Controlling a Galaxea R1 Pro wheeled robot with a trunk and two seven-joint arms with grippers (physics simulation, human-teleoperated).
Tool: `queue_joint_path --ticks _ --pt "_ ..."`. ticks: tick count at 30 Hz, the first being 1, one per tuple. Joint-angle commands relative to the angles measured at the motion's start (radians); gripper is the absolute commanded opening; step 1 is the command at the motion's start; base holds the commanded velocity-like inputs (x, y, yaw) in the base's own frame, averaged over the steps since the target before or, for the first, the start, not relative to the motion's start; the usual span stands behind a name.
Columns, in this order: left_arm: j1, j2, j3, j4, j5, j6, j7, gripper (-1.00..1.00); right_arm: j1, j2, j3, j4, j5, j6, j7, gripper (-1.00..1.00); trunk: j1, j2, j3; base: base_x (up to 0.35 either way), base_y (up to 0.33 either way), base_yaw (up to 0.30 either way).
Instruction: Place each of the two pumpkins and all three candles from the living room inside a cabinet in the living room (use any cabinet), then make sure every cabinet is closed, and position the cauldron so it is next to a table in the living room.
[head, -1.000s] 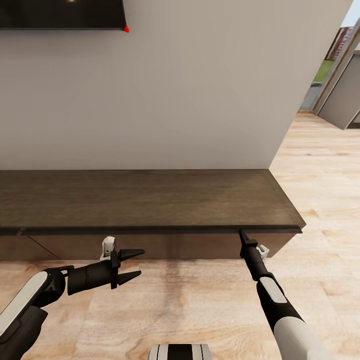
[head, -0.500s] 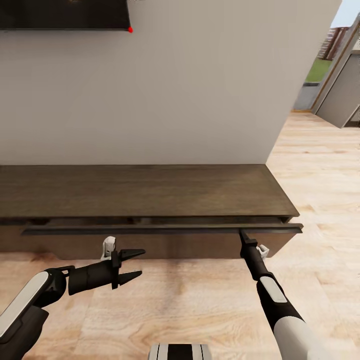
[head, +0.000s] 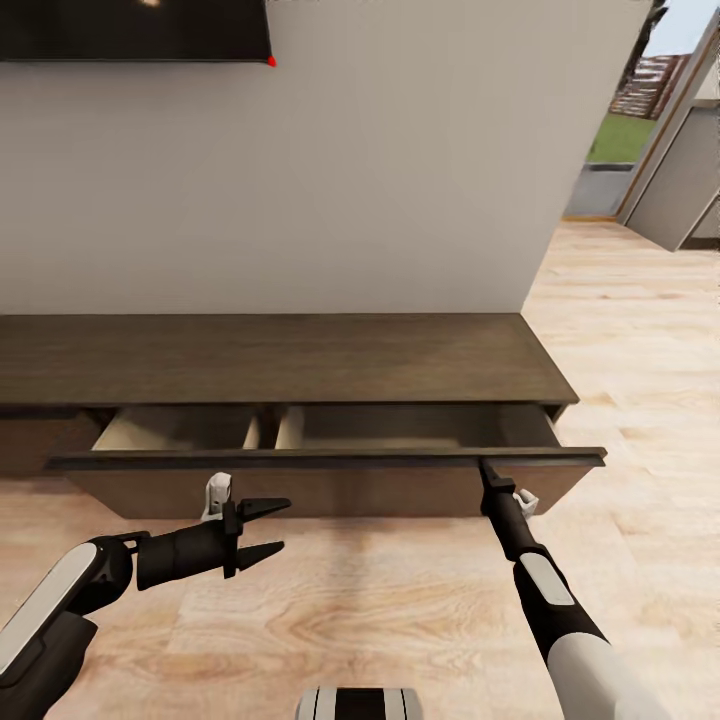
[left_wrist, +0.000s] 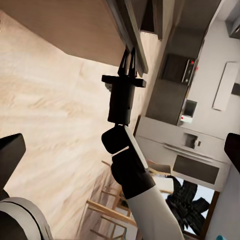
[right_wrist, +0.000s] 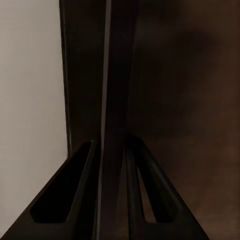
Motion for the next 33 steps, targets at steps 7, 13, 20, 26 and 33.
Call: queue_joint_path --ticks 7,13,20,26,33 --pt "-0.001 -0.001 -0.001 -0.002 0.010 0.000 0.009 1.00 0.000 0.001 -0.004 0.009 -0.003 0.009 0.003 -1.00 0.000 0.000 -0.001 -0.240 0.000 0.000" --pt "-0.001 -0.001 -0.001 -0.002 0.010 0.000 0.009 1.00 0.000 0.001 -0.004 0.009 -0.003 0.009 0.001 -1.00 0.000 0.000 -0.001 -0.240 0.000 0.000" --pt "-0.001 -0.001 -0.001 -0.001 0.010 0.000 0.009 1.00 0.000 0.001 -0.004 0.009 -0.003 0.007 0.002 -1.00 0.000 0.000 -0.001 -0.111 0.000 0.000" --pt "-0.001 -0.001 -0.001 -0.001 0.010 0.000 0.009 1.00 0.000 0.001 -0.004 0.009 -0.003 0.007 0.001 -1.00 0.000 0.000 -0.001 -0.004 0.000 0.000" --pt "-0.001 -0.001 -0.001 -0.001 0.010 0.000 0.009 1.00 0.000 0.001 -0.004 0.009 -0.003 0.007 0.002 -1.00 0.000 0.000 -0.001 -0.068 0.000 0.000"
